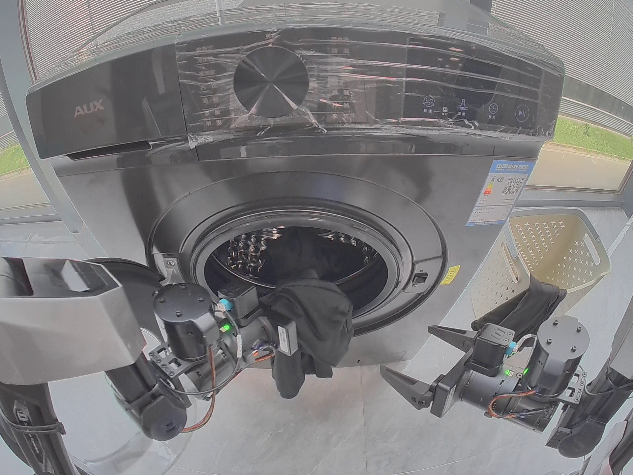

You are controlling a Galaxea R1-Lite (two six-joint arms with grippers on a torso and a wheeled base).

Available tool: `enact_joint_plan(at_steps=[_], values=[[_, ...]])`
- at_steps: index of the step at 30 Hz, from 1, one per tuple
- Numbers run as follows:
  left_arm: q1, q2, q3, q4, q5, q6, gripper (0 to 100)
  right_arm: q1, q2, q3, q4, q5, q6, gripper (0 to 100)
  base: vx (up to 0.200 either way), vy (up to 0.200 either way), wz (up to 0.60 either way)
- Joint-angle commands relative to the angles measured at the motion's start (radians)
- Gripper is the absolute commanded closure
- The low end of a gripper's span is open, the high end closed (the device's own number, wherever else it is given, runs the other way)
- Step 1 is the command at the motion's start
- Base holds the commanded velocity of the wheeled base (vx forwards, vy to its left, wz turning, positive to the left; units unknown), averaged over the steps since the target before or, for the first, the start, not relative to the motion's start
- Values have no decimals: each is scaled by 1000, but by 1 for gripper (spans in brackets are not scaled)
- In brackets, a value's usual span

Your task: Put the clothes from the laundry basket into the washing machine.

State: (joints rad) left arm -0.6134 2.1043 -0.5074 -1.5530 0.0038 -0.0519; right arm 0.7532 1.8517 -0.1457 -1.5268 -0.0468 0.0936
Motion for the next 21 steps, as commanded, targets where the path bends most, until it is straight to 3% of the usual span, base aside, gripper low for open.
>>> enact_joint_plan(at_steps=[1,4,6,12,17,21], values=[[1,165,-164,-1,8,-37,100,34,-23,5,0,-2,0,0,0,0,0],[1,226,-273,4,27,-45,100,32,-35,6,0,-2,0,0,0,0,0],[0,281,-365,10,65,-42,100,32,-39,9,-1,-2,-2,0,0,0,0],[11,349,-516,79,79,-40,100,32,-37,11,0,1,-2,0,0,0,0],[38,362,-681,258,85,-39,100,32,-28,12,0,4,-2,0,0,0,0],[38,402,-766,333,85,-36,100,32,-26,21,0,7,0,0,0,0,0]])
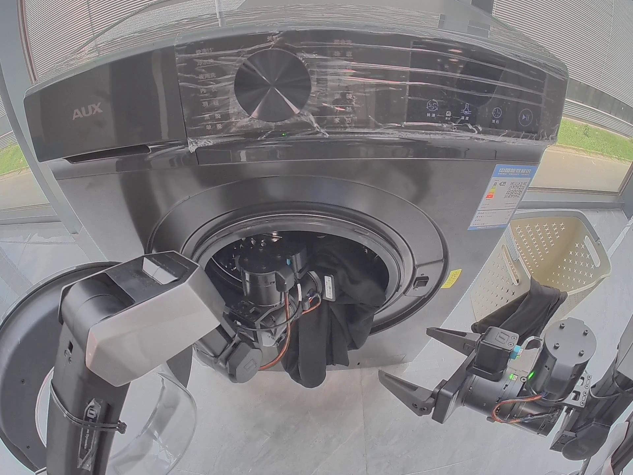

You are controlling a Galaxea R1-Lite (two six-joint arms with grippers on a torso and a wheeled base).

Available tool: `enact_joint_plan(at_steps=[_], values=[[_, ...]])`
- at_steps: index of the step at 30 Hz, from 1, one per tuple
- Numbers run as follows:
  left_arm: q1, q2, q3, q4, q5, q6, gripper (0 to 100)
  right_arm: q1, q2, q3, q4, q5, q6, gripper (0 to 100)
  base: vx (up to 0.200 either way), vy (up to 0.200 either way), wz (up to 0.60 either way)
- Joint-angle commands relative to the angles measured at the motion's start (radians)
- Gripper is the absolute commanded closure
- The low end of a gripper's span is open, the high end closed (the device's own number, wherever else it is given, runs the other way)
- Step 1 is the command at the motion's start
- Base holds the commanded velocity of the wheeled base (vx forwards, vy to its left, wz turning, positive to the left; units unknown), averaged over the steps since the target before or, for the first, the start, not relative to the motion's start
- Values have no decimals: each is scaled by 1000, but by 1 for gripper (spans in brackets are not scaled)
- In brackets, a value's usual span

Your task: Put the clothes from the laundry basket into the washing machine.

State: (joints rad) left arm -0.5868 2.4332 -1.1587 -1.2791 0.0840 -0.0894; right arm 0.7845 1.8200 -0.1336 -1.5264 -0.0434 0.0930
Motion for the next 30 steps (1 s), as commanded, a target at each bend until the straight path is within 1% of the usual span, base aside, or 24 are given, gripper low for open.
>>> enact_joint_plan(at_steps=[1,3,5,6,7,9,11,14,20,21,24,26,28,29,30], values=[[12,93,-147,69,8,3,100,1,5,12,0,4,1,0,0,0,0],[13,135,-219,83,22,7,100,2,5,16,0,4,1,0,0,0,0],[35,184,-312,103,42,11,100,1,5,16,0,4,1,0,0,0,0],[38,190,-328,106,46,14,100,1,5,16,0,4,1,0,0,0,0],[56,230,-407,118,69,37,100,1,5,16,0,5,1,0,0,0,0],[76,253,-457,124,88,65,100,-1,5,17,0,5,1,0,0,0,0],[97,259,-484,135,105,74,100,-4,5,20,0,5,-1,0,0,0,0],[116,264,-509,142,125,74,100,-5,7,20,0,5,-1,0,0,0,0],[131,251,-516,141,128,71,100,-5,12,20,0,5,-1,0,0,0,0],[131,250,-510,141,128,71,0,-7,12,22,0,5,-1,0,0,0,0],[128,241,-496,136,128,69,0,-8,12,22,0,5,1,0,0,0,0],[119,207,-460,141,128,68,0,-7,12,22,0,5,1,0,0,0,0],[113,141,-371,164,123,66,0,-8,12,22,0,5,1,0,0,0,0],[113,130,-358,172,122,66,0,-10,12,20,0,5,1,0,0,0,0],[105,90,-305,204,111,66,0,-10,12,20,0,5,1,0,0,0,0]])
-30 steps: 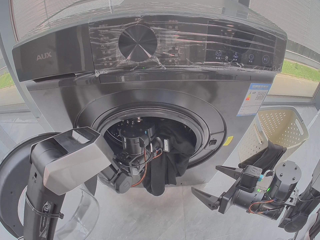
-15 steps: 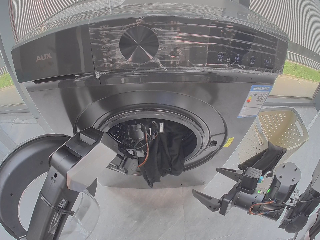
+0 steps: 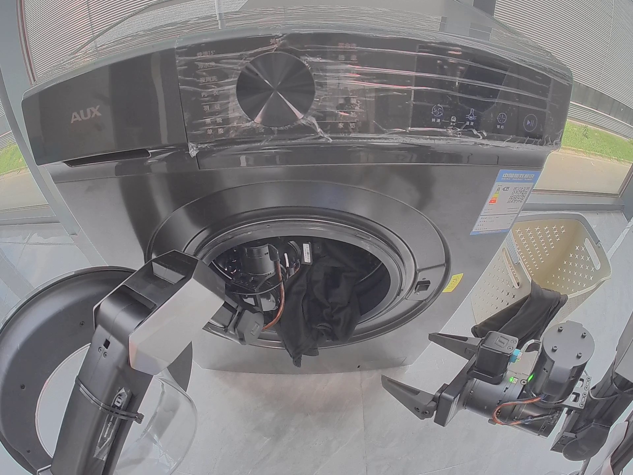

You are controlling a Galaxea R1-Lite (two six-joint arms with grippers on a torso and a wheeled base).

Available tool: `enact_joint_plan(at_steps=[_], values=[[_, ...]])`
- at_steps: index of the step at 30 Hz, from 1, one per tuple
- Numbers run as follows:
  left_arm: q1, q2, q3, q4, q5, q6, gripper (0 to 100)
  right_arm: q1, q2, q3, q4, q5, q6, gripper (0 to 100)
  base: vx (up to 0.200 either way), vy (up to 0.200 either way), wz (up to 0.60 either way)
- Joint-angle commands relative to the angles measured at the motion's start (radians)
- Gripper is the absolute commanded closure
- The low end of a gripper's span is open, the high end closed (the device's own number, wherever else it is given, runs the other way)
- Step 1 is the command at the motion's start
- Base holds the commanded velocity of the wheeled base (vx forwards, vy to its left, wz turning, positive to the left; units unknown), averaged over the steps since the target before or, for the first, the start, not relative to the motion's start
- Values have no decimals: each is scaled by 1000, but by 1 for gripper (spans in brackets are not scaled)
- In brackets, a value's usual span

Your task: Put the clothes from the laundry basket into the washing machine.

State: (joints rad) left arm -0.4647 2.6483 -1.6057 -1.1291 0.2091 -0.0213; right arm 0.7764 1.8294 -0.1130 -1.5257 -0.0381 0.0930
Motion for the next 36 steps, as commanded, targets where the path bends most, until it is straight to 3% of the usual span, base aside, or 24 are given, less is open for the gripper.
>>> enact_joint_plan(at_steps=[1,5,8,11,35,36], values=[[-31,-172,204,91,-28,-3,0,-3,2,-1,-1,0,-1,0,0,0,0],[-61,-292,368,192,-119,-5,0,-2,1,-1,-1,0,-1,0,0,0,0],[-84,-355,458,278,-157,-2,0,-3,1,1,-1,0,-1,0,0,0,0],[-95,-364,507,293,-197,0,0,-5,1,-1,-1,0,-1,0,0,0,0],[-100,-179,437,255,-183,7,0,-2,2,1,-1,1,-1,0,0,0,0],[-100,-177,434,255,-183,7,100,-2,2,1,-1,1,-1,0,0,0,0]])
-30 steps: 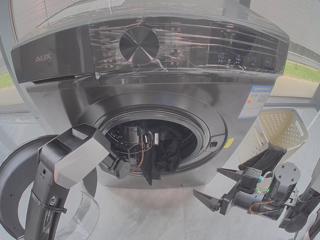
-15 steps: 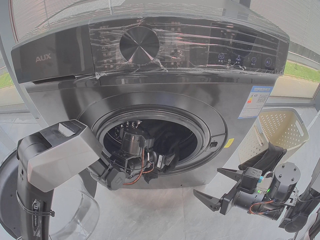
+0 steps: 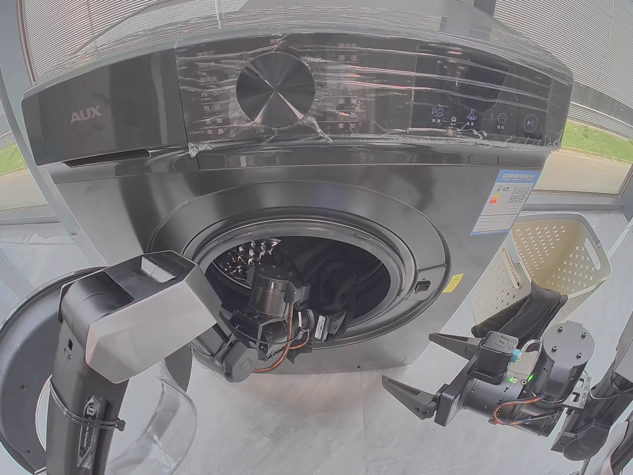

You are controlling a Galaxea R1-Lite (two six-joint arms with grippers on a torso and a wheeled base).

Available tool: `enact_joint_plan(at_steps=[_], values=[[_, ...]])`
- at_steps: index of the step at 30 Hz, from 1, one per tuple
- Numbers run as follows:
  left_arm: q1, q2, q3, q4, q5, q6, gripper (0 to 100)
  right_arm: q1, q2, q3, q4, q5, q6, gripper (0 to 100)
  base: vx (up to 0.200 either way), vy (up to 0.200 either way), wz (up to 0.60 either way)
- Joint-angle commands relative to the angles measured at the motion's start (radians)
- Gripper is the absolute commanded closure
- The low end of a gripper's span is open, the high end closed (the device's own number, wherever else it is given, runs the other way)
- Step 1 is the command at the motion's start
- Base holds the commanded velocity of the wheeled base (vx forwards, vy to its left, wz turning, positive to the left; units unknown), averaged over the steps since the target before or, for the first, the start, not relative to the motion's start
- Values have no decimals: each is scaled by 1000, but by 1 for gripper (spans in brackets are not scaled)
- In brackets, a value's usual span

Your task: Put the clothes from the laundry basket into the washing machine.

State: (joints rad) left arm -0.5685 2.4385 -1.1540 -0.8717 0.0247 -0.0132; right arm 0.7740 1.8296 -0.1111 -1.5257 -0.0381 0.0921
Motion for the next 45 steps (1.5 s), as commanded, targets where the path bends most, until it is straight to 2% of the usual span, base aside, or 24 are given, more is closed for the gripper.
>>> enact_joint_plan(at_steps=[1,6,10,13,14,20,21,24,27,34,35,36,39,45], values=[[4,34,-41,-3,8,-2,100,1,2,-1,-1,1,0,0,0,0,0],[9,39,-93,-21,43,-16,100,-1,2,-1,-1,1,0,0,0,0,0],[32,57,-164,-99,89,-22,100,1,0,-1,-1,1,0,0,0,0,0],[32,57,-164,-99,89,-22,100,1,0,-1,-1,1,0,0,0,0,0],[52,73,-237,-148,143,-37,100,1,0,-2,-1,0,0,0,0,0,0],[65,73,-243,-159,144,-37,100,-2,-6,-2,-2,0,0,0,0,0,0],[65,73,-243,-162,144,-37,0,-4,-6,-2,-2,0,0,0,0,0,0],[61,73,-228,-167,144,-44,0,-4,-7,-2,-2,0,0,0,0,0,0],[50,70,-200,-162,144,-65,0,-4,-7,-1,-2,0,0,0,0,0,0],[24,62,-102,-133,130,-50,0,-2,-7,-1,-2,-2,0,0,0,0,0],[24,63,-101,-132,130,-48,0,-2,-7,-1,-2,0,0,0,0,0,0],[24,70,-98,-125,130,-33,0,-2,-9,-1,-2,0,0,0,0,0,0],[27,85,-96,-124,129,-11,0,-2,-9,-1,-2,-2,0,0,0,0,0],[32,112,-101,-107,129,-2,0,1,-6,-2,-2,0,0,0,0,0,0]])
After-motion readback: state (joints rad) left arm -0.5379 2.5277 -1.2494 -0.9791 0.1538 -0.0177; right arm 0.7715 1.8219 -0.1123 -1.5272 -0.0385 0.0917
